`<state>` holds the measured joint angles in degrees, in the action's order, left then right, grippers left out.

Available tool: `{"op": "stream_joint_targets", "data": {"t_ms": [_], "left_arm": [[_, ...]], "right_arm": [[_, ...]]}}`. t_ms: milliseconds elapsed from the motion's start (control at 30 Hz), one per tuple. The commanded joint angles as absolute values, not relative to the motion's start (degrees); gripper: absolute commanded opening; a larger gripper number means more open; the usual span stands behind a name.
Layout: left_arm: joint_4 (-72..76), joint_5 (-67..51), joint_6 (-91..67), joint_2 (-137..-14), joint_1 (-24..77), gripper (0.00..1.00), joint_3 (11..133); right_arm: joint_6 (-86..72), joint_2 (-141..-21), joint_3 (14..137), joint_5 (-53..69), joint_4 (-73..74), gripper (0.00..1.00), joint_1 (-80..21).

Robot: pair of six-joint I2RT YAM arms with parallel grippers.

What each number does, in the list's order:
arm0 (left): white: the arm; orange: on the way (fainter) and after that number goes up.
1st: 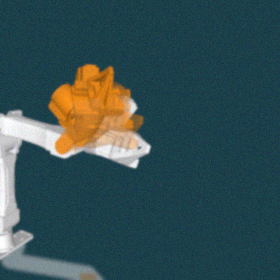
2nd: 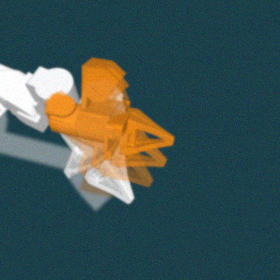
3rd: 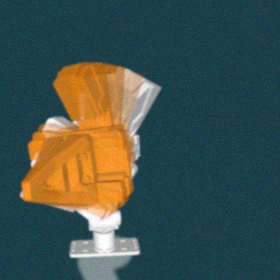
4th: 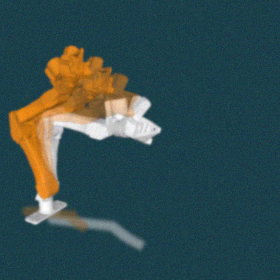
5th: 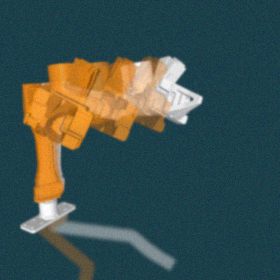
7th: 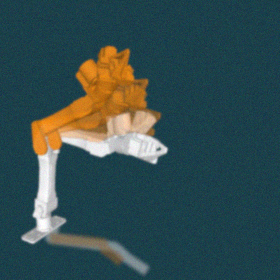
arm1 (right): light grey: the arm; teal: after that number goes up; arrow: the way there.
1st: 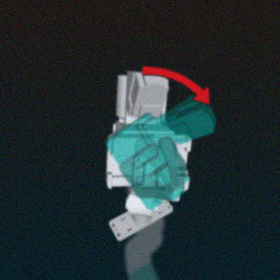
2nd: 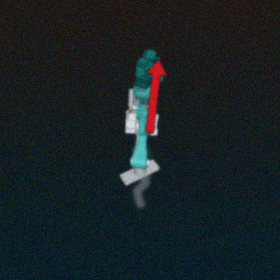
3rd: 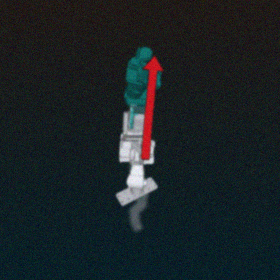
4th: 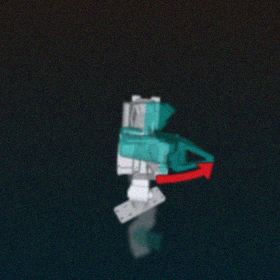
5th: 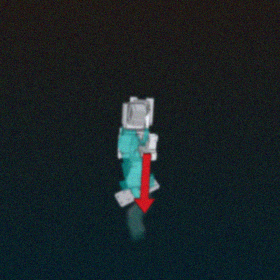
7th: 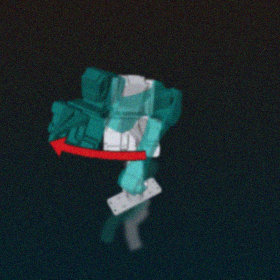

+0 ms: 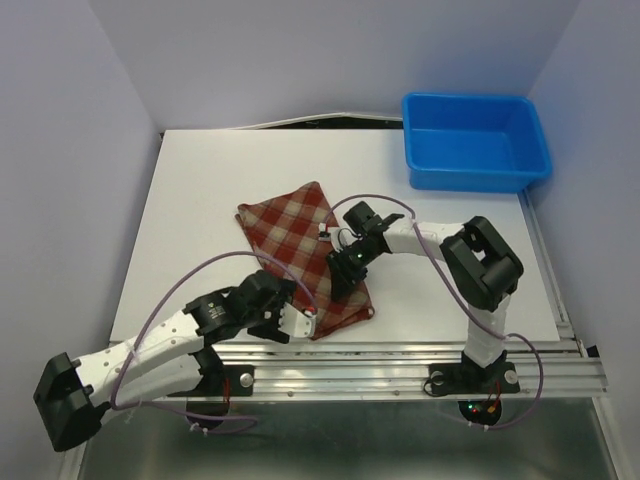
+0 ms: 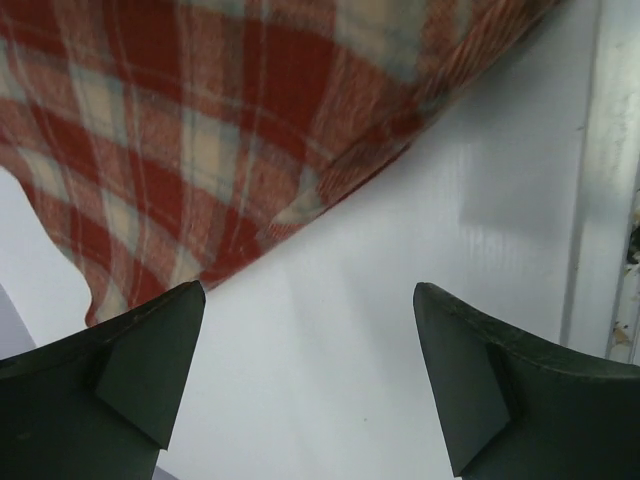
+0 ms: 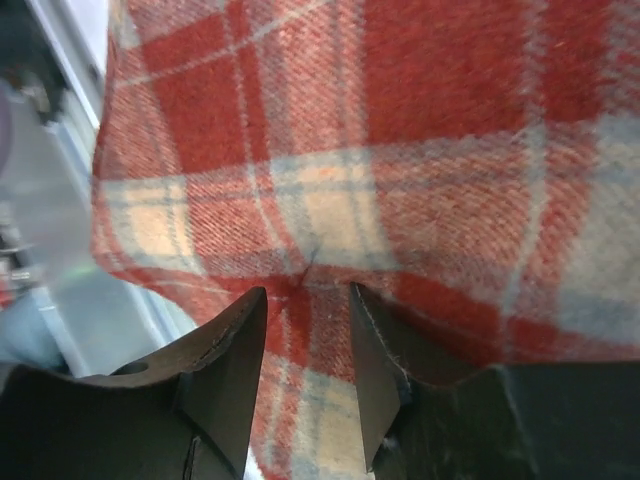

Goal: Fold and stack the skirts
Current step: Fold the skirt

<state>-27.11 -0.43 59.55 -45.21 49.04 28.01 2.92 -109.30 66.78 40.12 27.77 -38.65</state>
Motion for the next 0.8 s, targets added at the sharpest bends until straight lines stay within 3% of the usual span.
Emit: {"op": "stream_joint_targets", "data": {"t_ms": [0, 400, 667, 767], "left_arm": [[-19.96, 9.40, 53.63, -49.31, 60.71, 0.98, 26.46], [-14.76, 8.63, 50.19, -56.69, 70.57, 0.97, 22.50], [-18.97, 2.03, 48.43, -60.91, 71.63, 0.85, 23.46], [-21.35, -1.04, 49.04, -60.03, 71.81, 0.86, 24.61]], "right_arm": [[-1.04, -115.56, 69.60, 41.83, 24.17, 0.44, -38.67], [-5.97, -128.58, 77.60, 47.81, 22.94, 0.42, -38.14], [-6.85, -130.61, 78.76, 48.69, 22.42, 0.42, -37.00], [-6.86, -130.08, 76.21, 48.87, 21.63, 0.42, -37.00]]}}
